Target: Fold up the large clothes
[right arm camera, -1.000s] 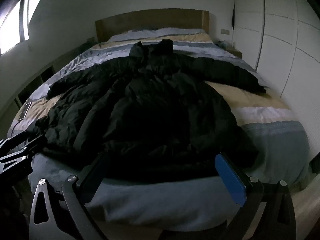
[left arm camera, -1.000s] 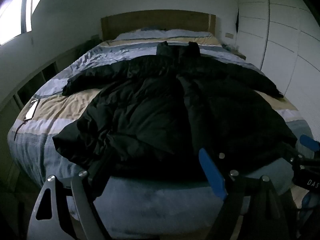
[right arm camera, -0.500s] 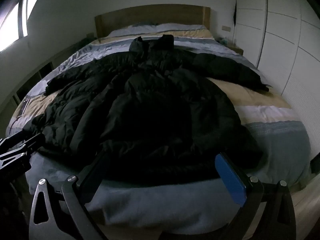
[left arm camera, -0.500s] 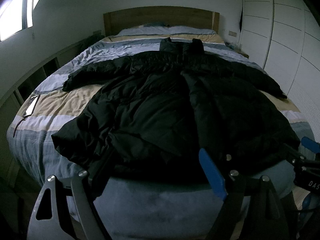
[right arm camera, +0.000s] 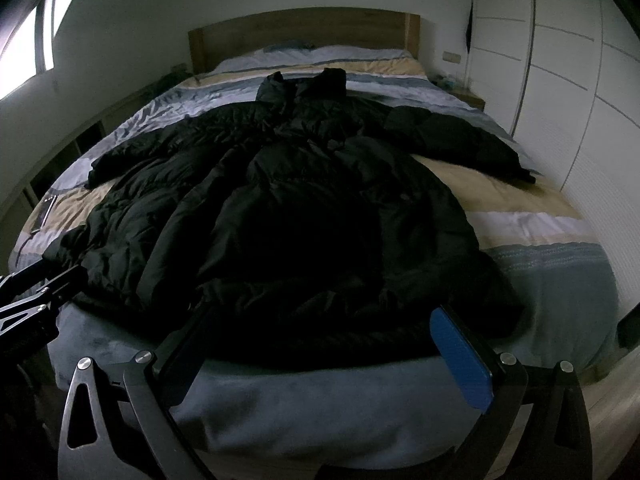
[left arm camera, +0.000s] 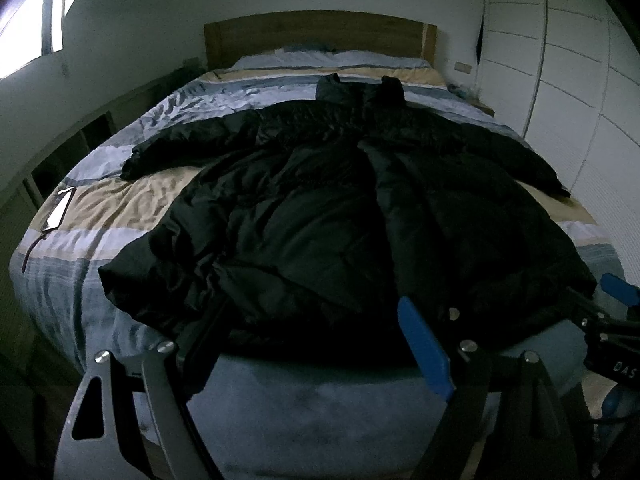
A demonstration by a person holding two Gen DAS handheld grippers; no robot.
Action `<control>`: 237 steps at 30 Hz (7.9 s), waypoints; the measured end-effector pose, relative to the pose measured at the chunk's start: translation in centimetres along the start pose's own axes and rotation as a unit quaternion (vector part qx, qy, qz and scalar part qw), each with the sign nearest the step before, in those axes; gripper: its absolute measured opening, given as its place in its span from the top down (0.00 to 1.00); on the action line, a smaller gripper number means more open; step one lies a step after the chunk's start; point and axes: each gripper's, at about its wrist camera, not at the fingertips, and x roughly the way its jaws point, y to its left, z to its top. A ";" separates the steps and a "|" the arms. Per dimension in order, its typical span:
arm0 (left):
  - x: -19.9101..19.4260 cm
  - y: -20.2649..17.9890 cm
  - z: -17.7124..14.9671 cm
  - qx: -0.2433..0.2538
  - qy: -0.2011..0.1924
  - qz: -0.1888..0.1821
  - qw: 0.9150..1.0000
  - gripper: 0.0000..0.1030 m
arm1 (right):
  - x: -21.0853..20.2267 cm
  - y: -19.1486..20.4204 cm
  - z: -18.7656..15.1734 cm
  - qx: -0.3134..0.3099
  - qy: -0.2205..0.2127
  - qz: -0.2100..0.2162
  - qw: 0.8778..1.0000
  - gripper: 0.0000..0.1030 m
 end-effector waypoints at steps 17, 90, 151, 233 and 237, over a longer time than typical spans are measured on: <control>-0.7 -1.1 0.2 0.001 0.012 0.001 1.000 0.19 | -0.2 -0.2 0.5 -0.010 -0.003 -0.005 1.000 0.00; 15.6 -0.4 21.1 -0.025 -0.006 0.017 1.000 0.19 | 20.1 -22.5 18.2 0.205 0.003 -0.074 0.976 0.00; 13.6 9.8 19.3 -0.104 -0.011 0.057 0.993 0.19 | 22.7 -15.3 34.8 0.158 -0.094 0.132 0.974 0.84; 33.7 -8.8 26.9 -0.029 0.077 -0.005 0.997 0.19 | 31.3 -9.5 26.7 -0.005 0.013 0.058 0.998 0.41; 32.8 -8.5 26.2 -0.016 0.091 0.002 0.996 0.19 | 30.5 -9.1 26.2 -0.005 0.021 0.049 0.999 0.41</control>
